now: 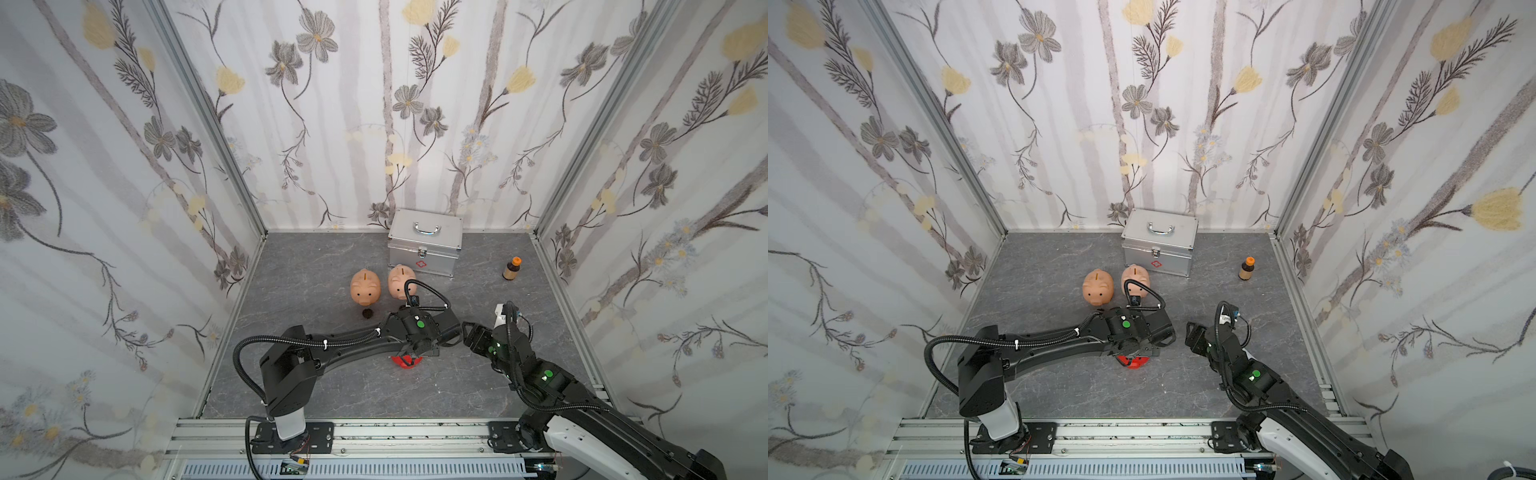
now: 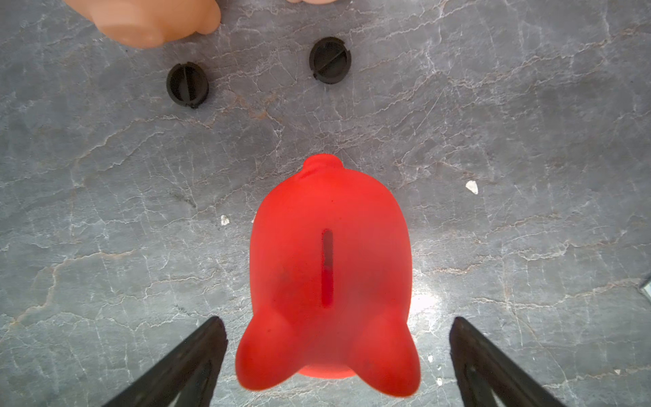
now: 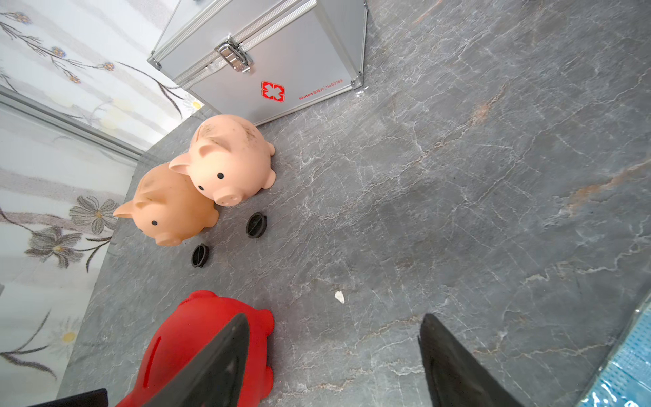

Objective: Open piggy banks
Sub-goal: Adjust the piggy bank at the center of the board.

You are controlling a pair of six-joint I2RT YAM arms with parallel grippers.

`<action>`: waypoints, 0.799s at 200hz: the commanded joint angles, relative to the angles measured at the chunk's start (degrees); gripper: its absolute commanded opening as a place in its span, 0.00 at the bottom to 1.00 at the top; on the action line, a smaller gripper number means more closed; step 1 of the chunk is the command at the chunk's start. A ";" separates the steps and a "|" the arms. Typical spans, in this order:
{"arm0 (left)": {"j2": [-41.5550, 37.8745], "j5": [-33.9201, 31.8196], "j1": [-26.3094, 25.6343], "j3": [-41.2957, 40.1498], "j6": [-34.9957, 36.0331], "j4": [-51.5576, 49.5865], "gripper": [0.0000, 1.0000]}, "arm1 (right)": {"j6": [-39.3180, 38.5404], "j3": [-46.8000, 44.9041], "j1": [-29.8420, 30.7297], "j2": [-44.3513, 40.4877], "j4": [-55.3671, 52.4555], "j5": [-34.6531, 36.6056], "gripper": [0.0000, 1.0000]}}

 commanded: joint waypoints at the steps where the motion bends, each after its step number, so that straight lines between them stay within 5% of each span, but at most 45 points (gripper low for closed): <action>1: 0.62 0.21 0.07 0.55 -1.54 -1.20 1.00 | -1.11 -0.36 -0.48 -0.40 -0.01 -0.86 0.77; 160: 1.32 2.91 1.00 -3.25 -1.90 1.81 0.97 | -1.89 0.38 -1.10 2.40 1.42 -2.95 0.75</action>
